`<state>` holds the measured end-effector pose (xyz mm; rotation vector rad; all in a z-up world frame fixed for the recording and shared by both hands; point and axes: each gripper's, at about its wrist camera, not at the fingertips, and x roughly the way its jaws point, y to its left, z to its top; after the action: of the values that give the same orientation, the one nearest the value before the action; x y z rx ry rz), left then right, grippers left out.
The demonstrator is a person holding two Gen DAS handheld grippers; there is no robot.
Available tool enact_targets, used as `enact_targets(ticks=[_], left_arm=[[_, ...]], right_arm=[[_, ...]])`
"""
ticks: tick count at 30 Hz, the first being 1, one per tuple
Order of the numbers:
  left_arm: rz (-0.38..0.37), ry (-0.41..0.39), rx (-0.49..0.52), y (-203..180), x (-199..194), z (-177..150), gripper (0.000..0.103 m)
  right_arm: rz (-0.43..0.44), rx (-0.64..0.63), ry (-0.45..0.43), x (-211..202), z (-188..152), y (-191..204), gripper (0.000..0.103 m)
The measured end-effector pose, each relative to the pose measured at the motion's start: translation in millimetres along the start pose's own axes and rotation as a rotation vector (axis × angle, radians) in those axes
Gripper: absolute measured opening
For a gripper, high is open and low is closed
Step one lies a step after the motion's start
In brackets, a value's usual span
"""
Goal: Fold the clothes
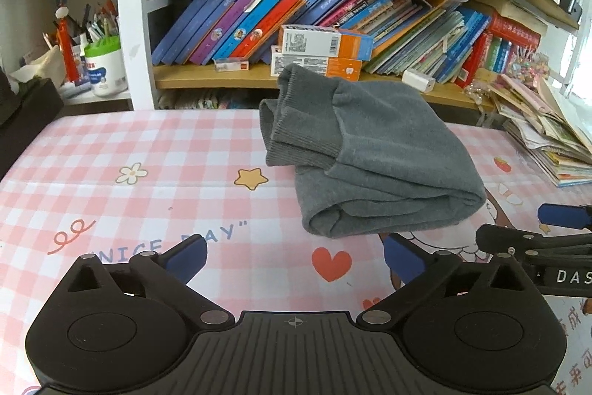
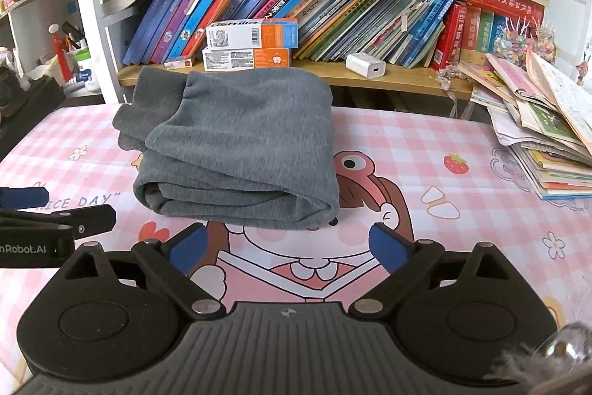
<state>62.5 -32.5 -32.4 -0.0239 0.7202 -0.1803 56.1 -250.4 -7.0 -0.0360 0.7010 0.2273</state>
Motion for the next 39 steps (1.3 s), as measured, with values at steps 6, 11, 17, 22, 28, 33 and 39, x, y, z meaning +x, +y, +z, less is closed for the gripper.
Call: enact_targets(ticks=[6,11,17,22,28,33,39], left_arm=[[0.003,0.002,0.012,-2.1,-2.9,-2.6,0.103],[0.005,0.003,0.007,-0.6,-5.4,-5.8,0.103],[0.011,0.007,0.005,1.2,-7.4,-7.1,0.103],[0.017,0.006,0.002,2.1,-8.0,-7.1,0.103],[0.015,0.010,0.005,1.6,-7.1,-7.5,0.103],[0.014,0.011,0.011,0.8,-6.1,-7.9,0.103],[0.010,0.012,0.003,1.4,-5.2,-7.8,0.103]], right_arm=[[-0.008,-0.012,-0.007,-2.7,-2.7,1.4,0.102],[-0.004,-0.021,-0.002,-5.1,-4.8,3.3,0.103],[-0.002,-0.027,0.007,-6.8,-8.0,5.2,0.103],[0.000,-0.029,0.010,-8.1,-8.4,5.3,0.103],[0.000,-0.030,0.013,-8.3,-8.2,4.8,0.103],[0.000,-0.027,0.018,-8.0,-8.9,4.3,0.103],[0.001,-0.027,0.023,-6.7,-9.6,3.9,0.103]])
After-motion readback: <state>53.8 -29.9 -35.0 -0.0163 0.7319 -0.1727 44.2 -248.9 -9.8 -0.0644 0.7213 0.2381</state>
